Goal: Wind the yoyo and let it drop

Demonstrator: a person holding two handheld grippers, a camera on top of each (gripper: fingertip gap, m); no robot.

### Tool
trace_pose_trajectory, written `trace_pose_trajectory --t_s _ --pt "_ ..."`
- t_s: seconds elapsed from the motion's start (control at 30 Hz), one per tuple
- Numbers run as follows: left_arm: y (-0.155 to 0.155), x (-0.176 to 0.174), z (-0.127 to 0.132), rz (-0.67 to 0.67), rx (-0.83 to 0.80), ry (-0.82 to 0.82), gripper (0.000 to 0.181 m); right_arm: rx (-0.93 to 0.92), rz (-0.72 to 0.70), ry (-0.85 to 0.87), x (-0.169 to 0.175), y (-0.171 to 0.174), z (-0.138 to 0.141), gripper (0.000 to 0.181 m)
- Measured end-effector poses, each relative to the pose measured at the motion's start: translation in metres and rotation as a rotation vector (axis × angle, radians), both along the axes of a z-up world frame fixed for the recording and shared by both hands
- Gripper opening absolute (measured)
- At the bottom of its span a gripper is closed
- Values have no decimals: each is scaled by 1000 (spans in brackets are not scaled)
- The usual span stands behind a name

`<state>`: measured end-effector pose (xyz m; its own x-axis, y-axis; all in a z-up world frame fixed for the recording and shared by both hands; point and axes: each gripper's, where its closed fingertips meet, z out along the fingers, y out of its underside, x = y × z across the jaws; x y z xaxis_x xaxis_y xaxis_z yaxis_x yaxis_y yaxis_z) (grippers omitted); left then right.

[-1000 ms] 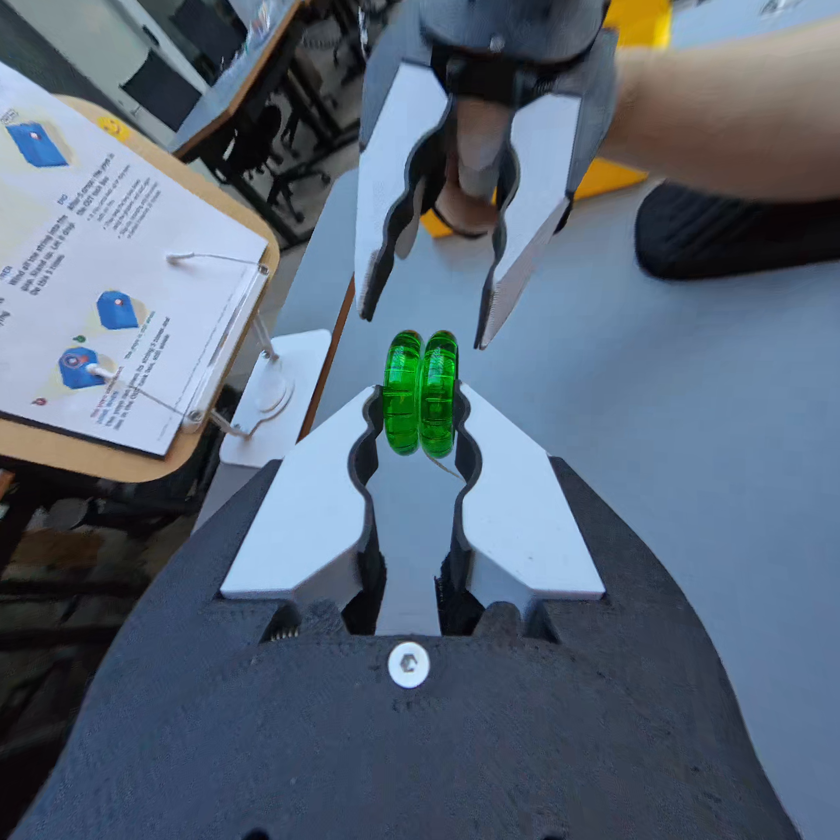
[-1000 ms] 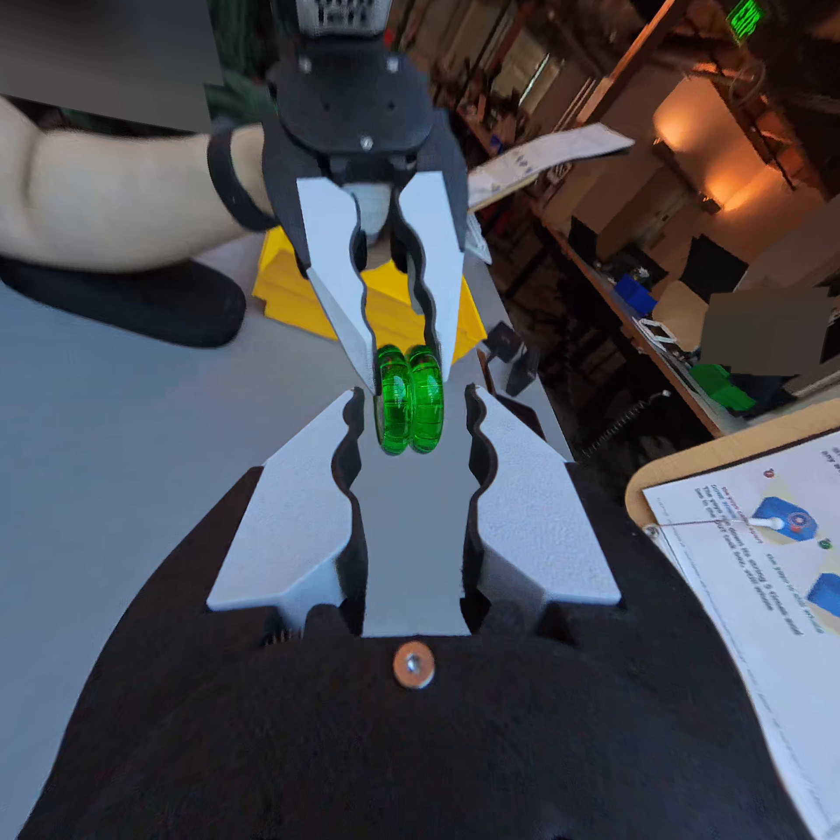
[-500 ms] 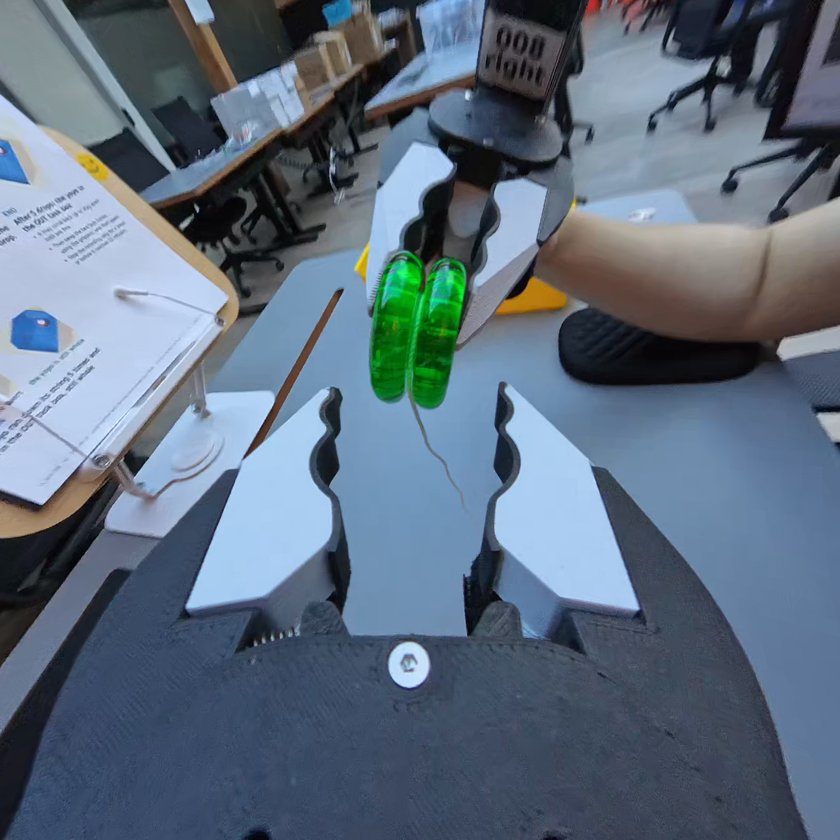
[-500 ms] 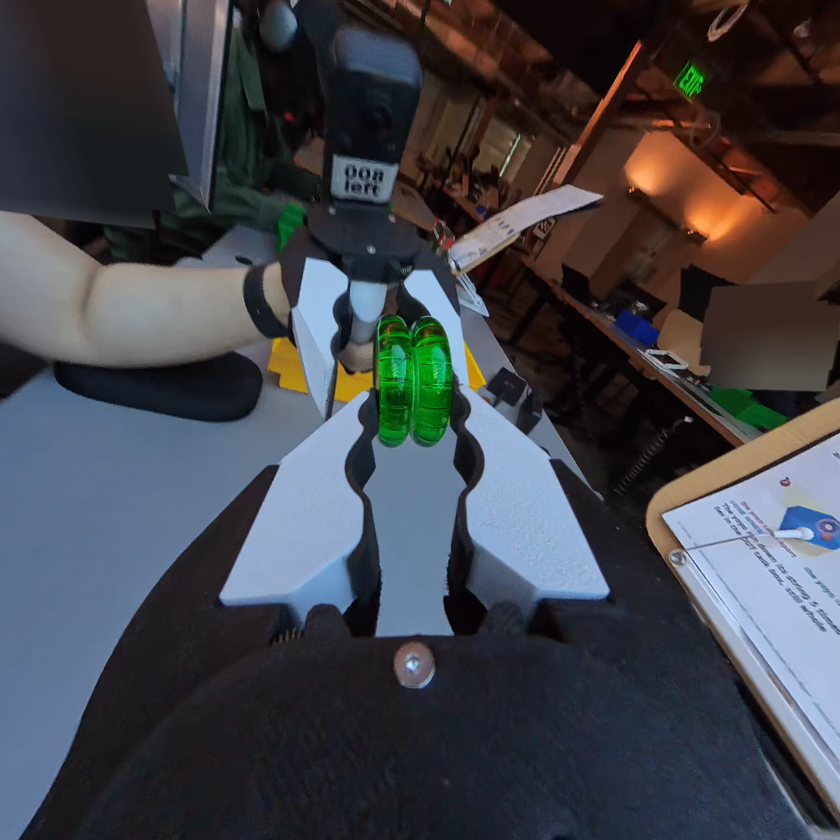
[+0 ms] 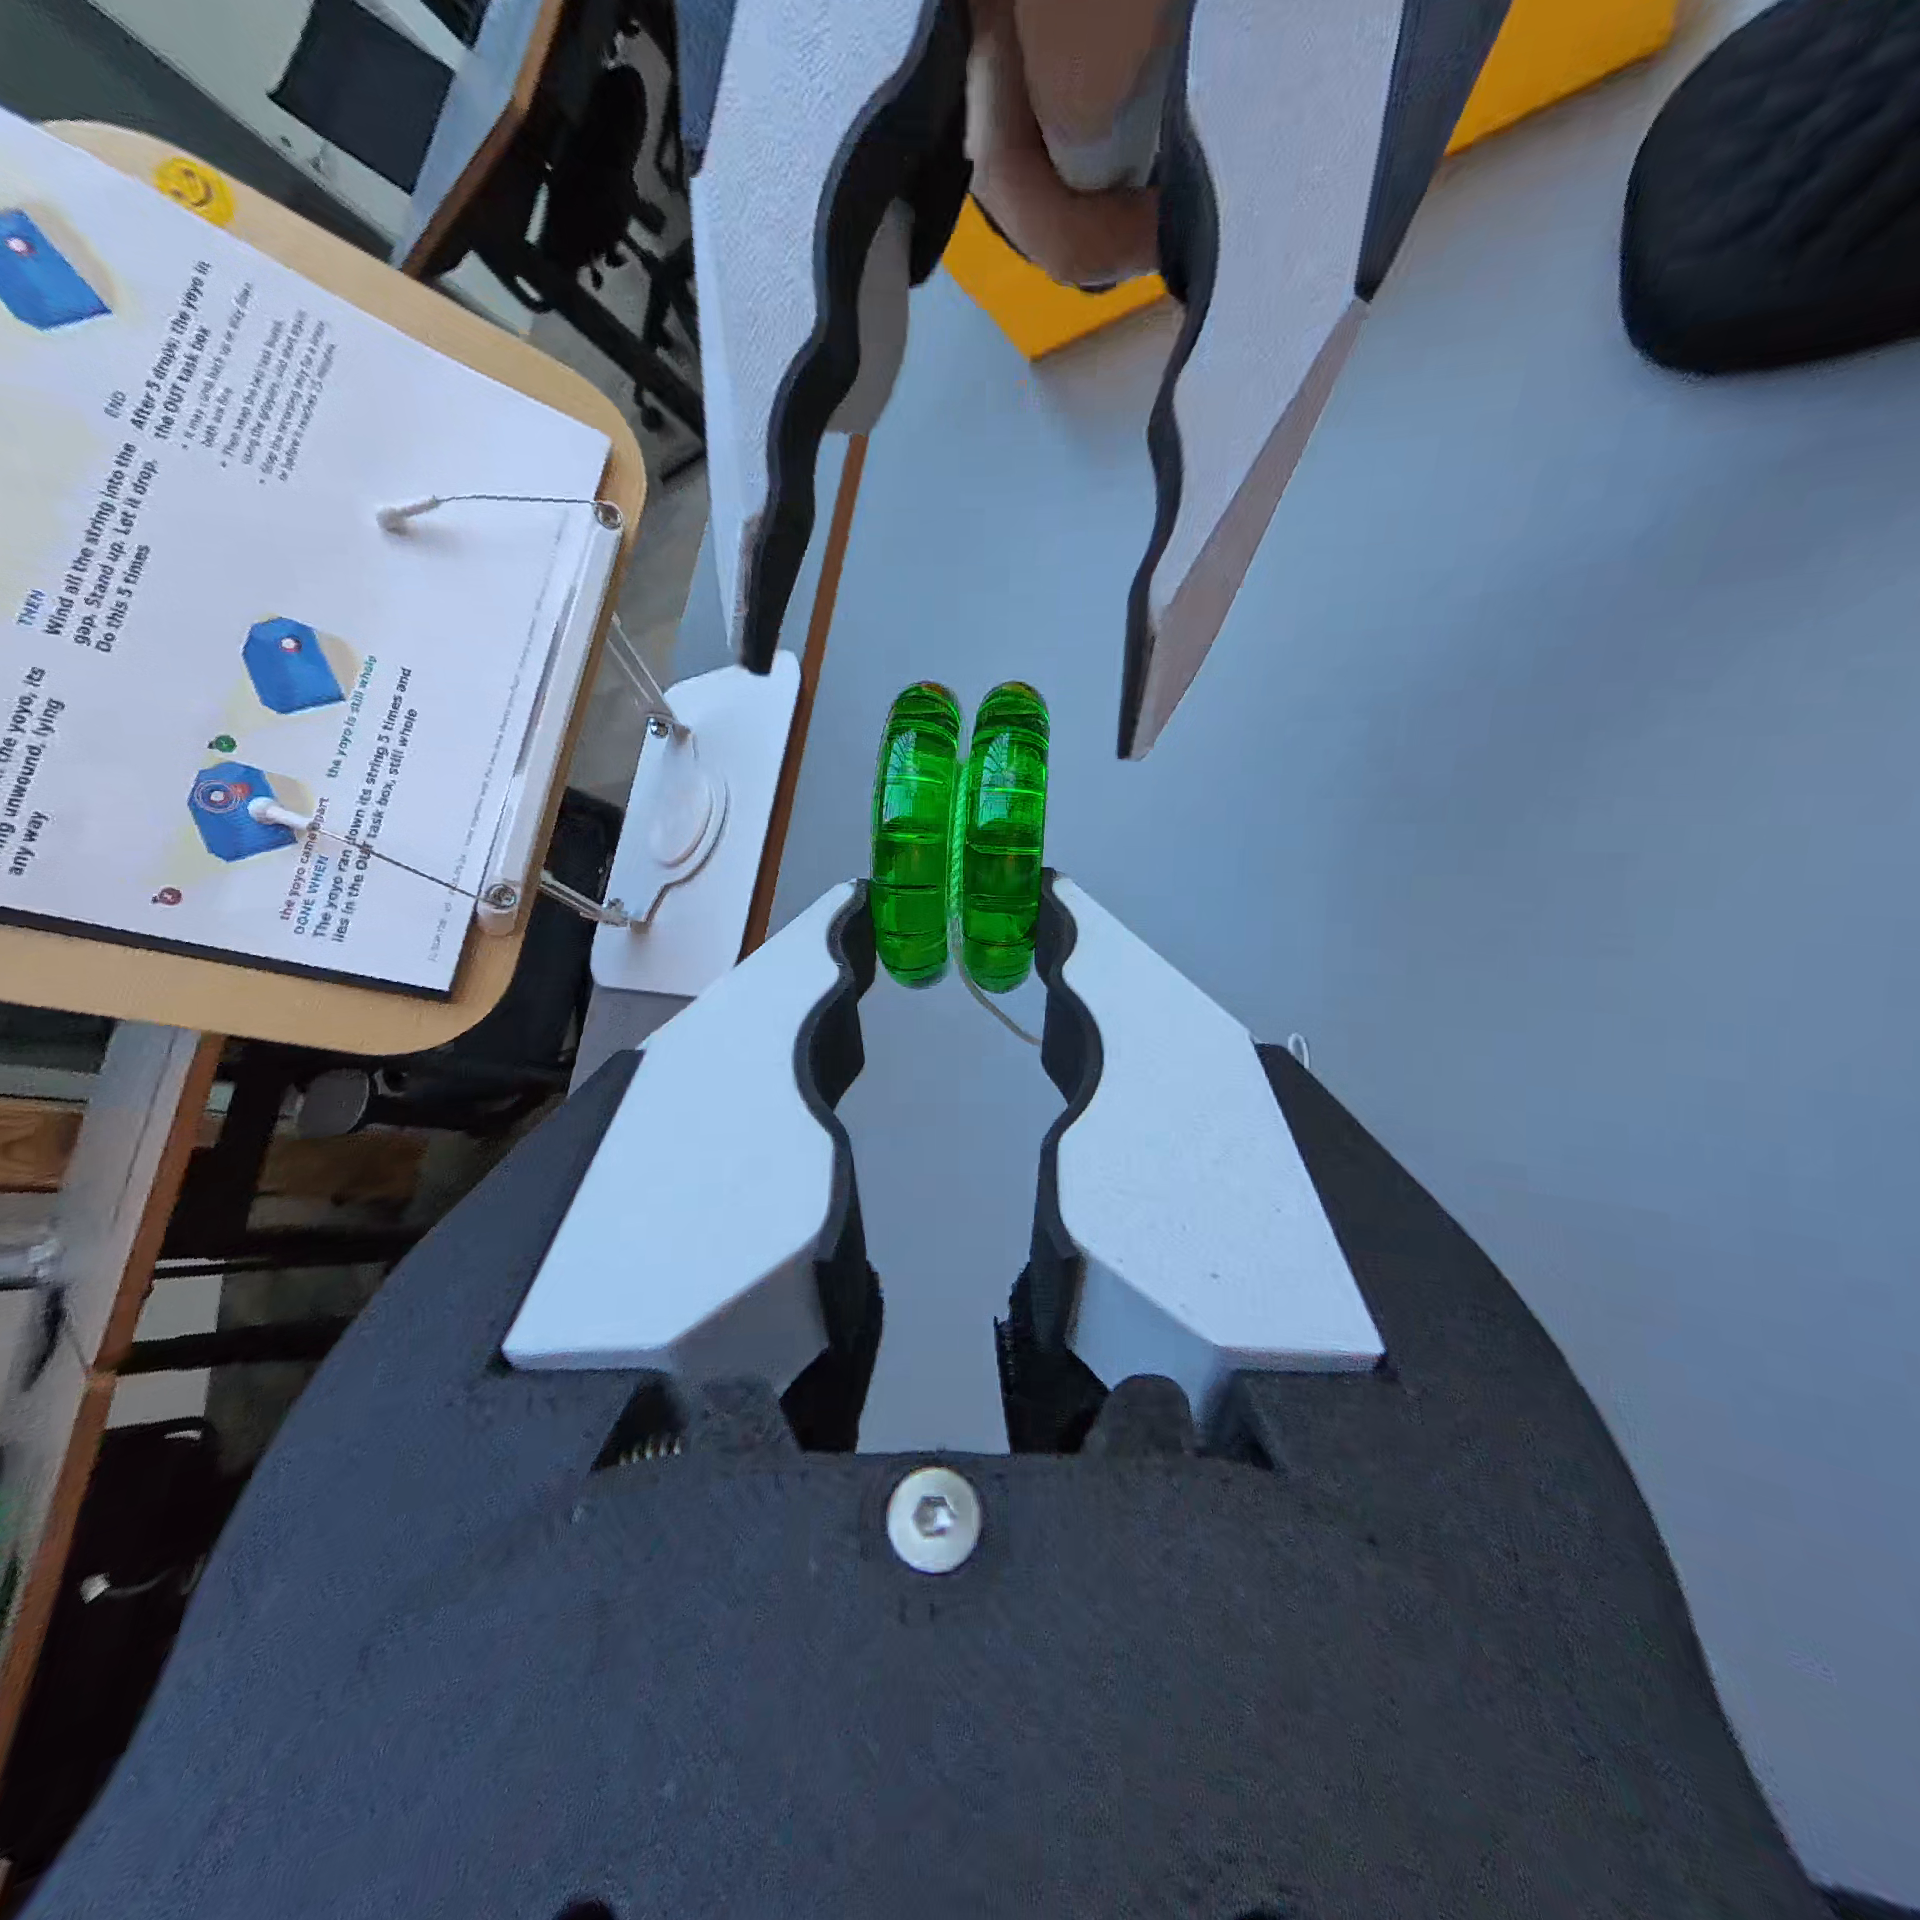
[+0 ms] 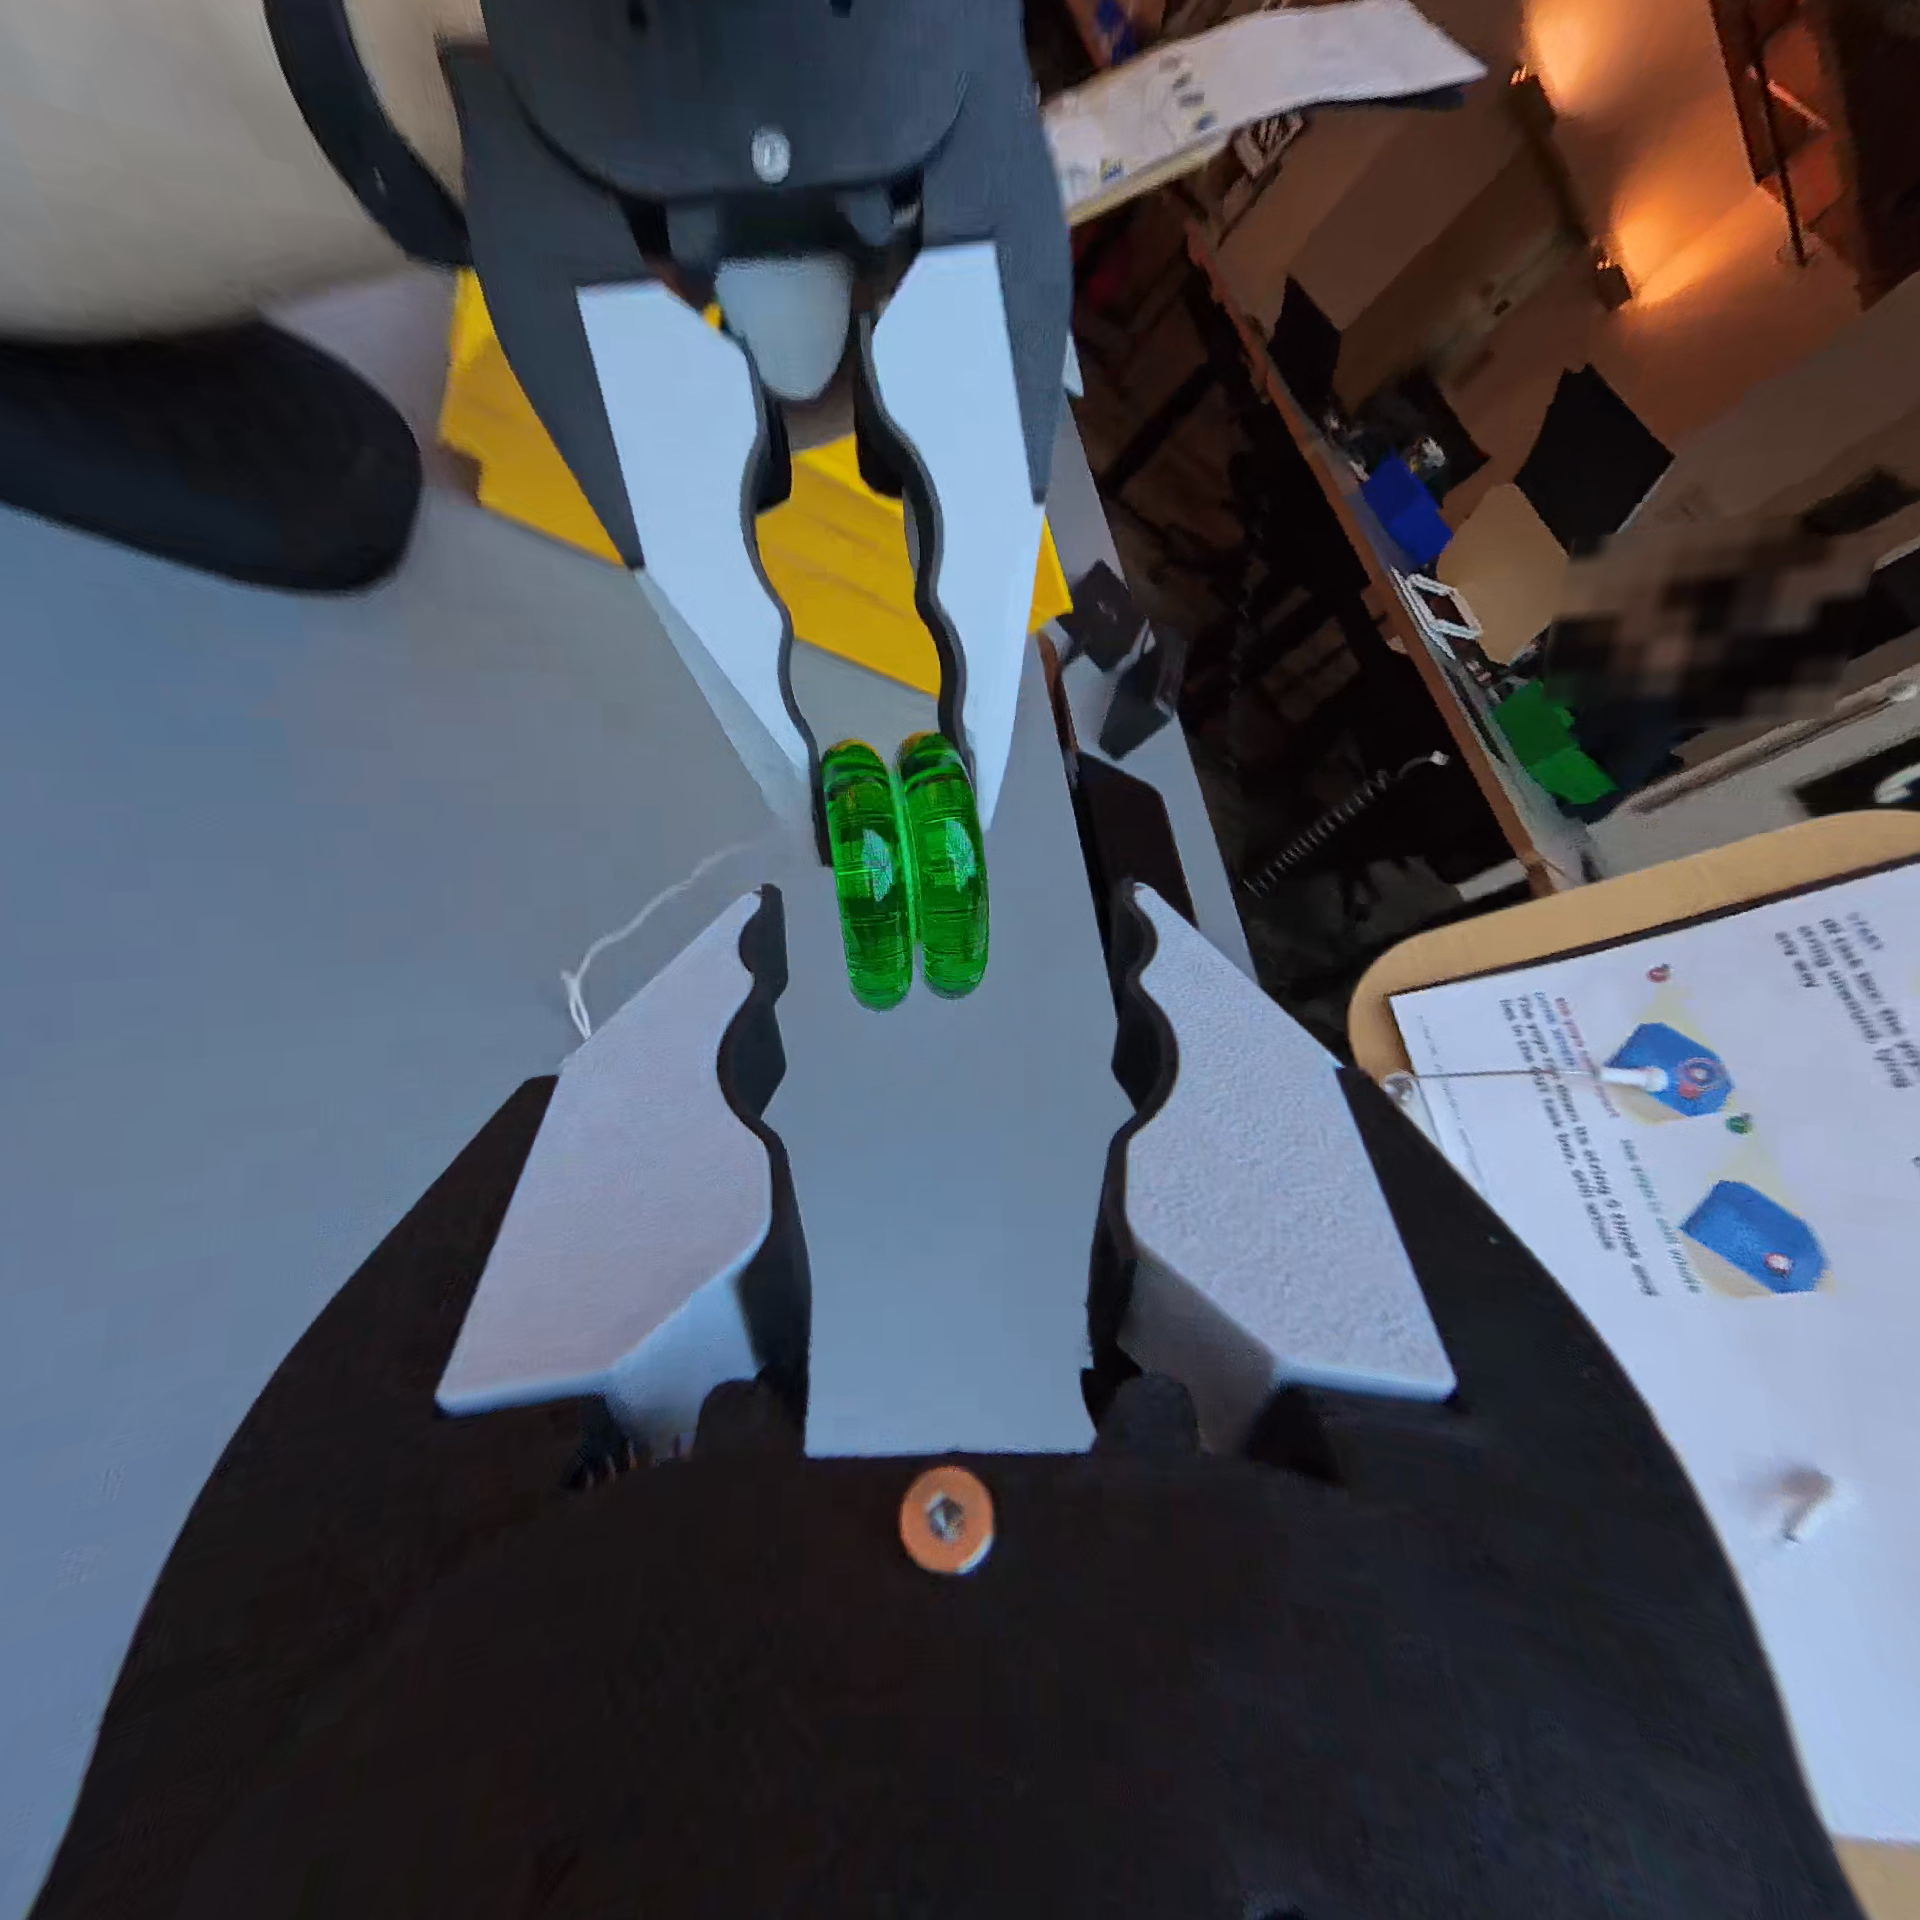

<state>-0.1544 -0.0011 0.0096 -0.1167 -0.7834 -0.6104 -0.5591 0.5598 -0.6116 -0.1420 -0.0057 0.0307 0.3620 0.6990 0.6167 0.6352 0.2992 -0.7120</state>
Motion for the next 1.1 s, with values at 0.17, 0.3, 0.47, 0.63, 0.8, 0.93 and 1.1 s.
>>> trace_pose_trajectory --t_s 0.17,0.3,0.47,0.63,0.8,0.93,1.1 --pt "-13 4 7 -21 87 -2 30 51 -47 -183 -4 4 -19 31" --pt "-18 9 38 -78 62 -235 34 -35 61 129 -4 -8 15 30" --pt "-27 8 63 -187 -274 -434 44 -201 295 583 0 -25 58 30" --pt "-37 11 73 -297 -568 -534 37 -287 393 804 -4 -24 69 30" --pt "-19 10 65 -198 -644 -460 30 -318 299 800 -2 -5 55 33" --pt "10 6 51 64 -656 -374 29 -57 21 606 13 21 49 84" --pt "28 0 39 294 -761 -344 29 269 -188 102 -4 29 25 90"
